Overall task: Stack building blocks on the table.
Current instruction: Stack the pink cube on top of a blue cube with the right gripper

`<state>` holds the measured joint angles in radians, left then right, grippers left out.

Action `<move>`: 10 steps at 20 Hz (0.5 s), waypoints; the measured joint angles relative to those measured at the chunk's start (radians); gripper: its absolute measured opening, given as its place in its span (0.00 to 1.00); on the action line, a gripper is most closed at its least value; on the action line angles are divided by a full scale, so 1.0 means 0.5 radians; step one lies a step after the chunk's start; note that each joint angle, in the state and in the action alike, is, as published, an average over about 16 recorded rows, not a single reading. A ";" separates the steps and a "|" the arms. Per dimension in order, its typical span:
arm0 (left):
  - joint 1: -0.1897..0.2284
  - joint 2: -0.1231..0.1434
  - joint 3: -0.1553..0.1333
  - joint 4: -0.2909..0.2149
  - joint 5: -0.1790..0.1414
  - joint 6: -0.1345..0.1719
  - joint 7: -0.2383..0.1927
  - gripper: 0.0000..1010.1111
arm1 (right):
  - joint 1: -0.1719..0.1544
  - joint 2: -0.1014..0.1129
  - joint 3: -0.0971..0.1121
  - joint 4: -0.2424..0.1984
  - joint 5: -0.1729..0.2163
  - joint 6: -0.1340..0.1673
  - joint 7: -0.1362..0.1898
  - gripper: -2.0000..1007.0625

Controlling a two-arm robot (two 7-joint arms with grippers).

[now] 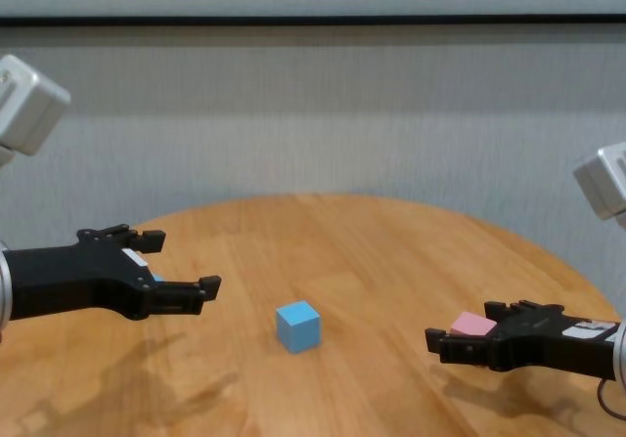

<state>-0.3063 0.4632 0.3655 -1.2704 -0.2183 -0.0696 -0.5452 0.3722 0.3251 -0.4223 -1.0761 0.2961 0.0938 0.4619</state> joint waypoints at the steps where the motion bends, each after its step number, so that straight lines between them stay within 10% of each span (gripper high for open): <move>1: 0.000 0.000 0.000 0.000 0.000 0.000 0.000 0.99 | 0.001 -0.001 -0.001 0.004 -0.005 -0.001 0.000 1.00; 10: 0.000 0.000 0.000 0.000 0.000 0.000 0.000 0.99 | 0.009 -0.012 -0.007 0.029 -0.046 -0.016 0.005 1.00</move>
<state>-0.3064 0.4632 0.3655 -1.2704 -0.2183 -0.0696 -0.5452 0.3769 0.3192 -0.4260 -1.0614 0.2733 0.0856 0.4642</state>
